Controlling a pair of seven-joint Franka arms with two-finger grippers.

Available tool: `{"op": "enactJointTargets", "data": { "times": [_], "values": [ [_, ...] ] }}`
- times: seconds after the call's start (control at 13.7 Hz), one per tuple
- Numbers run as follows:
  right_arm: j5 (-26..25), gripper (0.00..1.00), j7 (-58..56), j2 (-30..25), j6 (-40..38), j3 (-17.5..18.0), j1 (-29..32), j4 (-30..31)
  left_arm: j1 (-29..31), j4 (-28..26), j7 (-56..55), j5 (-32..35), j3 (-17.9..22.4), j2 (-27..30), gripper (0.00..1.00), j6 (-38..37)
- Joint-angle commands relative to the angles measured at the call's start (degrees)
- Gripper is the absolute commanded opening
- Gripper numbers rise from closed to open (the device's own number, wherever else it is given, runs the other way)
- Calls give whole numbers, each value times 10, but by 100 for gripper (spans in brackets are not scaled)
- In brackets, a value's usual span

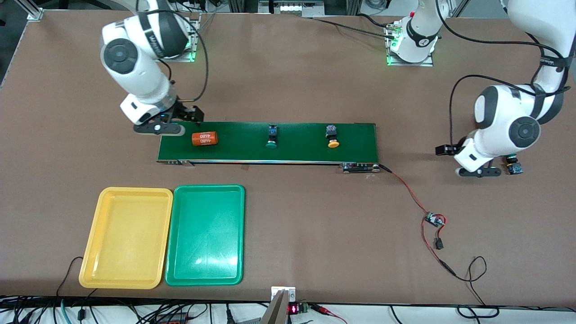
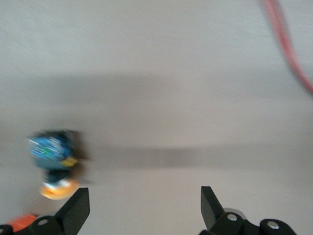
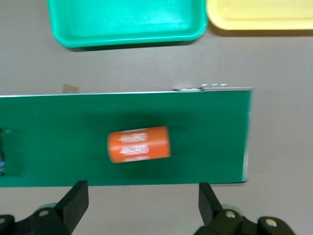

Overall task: Sort buttons by color to trays
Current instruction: 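Grasp the green button on the belt with the right gripper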

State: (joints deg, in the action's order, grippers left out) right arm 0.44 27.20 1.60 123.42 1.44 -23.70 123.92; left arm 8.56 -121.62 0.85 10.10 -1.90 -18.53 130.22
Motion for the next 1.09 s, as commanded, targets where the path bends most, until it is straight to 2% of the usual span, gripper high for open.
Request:
{"op": "enactJointTargets", "data": {
  "times": [0.0, 0.36, 0.65, 0.87, 1.02],
  "values": [
    [6, 100, 23, 26, 25, -1, -25, -10, -7, 7, 16, 82, 33, -33, 100, 48],
    [6, 100, 120, 71, 38, -1, -64, -46, -5, 6, 18, 82, 66, -66, 100, 50],
    [5, 100, 114, 73, 36, -2, -65, -47, 4, 7, 19, 81, 68, -68, 100, 53],
    [5, 100, 110, 74, 33, -6, -54, -46, 17, 3, 20, 82, 71, -85, 100, 95],
    [5, 100, 103, 75, 32, -6, -43, -46, 20, 2, 27, 81, 71, -89, 97, 100]
  ]
}}
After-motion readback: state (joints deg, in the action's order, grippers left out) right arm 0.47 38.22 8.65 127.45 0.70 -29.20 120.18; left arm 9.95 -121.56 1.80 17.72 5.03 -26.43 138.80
